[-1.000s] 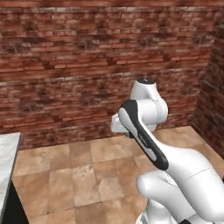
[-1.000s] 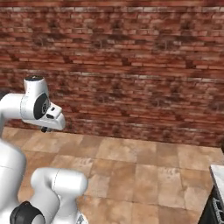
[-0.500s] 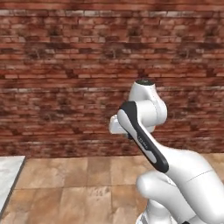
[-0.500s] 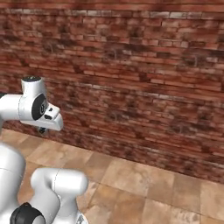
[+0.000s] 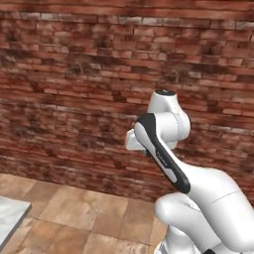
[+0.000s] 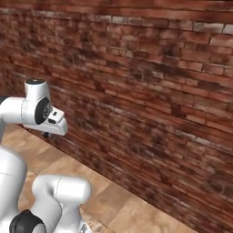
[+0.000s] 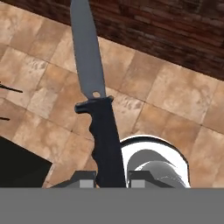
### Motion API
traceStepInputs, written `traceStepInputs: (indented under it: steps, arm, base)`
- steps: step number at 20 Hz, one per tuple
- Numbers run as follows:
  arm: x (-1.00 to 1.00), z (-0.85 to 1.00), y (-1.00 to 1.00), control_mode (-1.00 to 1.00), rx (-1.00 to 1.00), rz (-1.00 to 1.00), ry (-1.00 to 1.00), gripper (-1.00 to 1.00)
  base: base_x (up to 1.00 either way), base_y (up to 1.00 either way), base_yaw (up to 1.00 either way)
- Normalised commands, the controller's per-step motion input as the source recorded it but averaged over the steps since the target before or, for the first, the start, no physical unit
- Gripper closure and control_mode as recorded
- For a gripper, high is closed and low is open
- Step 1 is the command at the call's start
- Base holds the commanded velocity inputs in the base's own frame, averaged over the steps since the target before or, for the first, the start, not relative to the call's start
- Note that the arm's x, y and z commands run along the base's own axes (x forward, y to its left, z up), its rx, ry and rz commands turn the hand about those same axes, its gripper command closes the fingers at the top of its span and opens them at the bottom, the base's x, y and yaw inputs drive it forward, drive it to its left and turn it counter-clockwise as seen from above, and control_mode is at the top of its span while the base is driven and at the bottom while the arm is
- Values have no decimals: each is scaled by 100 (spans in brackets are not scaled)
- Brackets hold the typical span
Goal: Retrieve the butter from the fridge and place it on a plate on the dining table. Then retrieve the butter knife by the fridge and place it near the plate.
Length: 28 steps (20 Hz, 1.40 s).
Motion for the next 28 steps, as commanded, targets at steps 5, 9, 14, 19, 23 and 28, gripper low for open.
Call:
traceStepInputs:
  steps: [5, 9, 14, 19, 23, 28]
  arm:
    - [0, 0, 0, 100, 0, 0, 0, 100]
    - [0, 0, 0, 100, 0, 0, 0, 100]
    - [0, 0, 0, 100, 0, 0, 0, 100]
    - [0, 0, 0, 100, 0, 0, 0, 100]
    - [0, 0, 0, 100, 0, 0, 0, 100]
    - [0, 0, 0, 100, 0, 0, 0, 100]
  base:
    - [100, -23, 60]
    - [100, -22, 61]
    - [100, -22, 60]
    - [100, -21, 59]
    - [100, -21, 60]
    - [100, -29, 62]
